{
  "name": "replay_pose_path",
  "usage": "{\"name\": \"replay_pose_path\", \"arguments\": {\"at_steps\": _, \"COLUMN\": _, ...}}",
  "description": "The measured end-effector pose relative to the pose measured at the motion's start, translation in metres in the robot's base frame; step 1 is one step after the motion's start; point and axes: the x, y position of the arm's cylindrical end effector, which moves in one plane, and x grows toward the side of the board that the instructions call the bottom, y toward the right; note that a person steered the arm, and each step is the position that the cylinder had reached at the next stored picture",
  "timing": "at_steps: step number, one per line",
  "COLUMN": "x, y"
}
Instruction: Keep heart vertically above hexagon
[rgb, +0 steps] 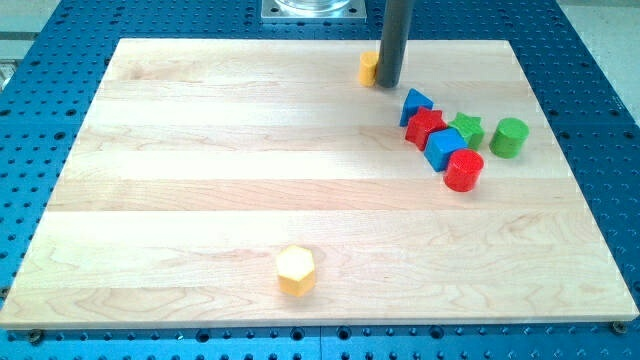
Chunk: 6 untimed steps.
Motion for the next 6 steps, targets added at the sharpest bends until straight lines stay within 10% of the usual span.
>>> {"name": "replay_pose_path", "arguments": {"at_steps": 6, "x": -0.047, "y": -0.038}}
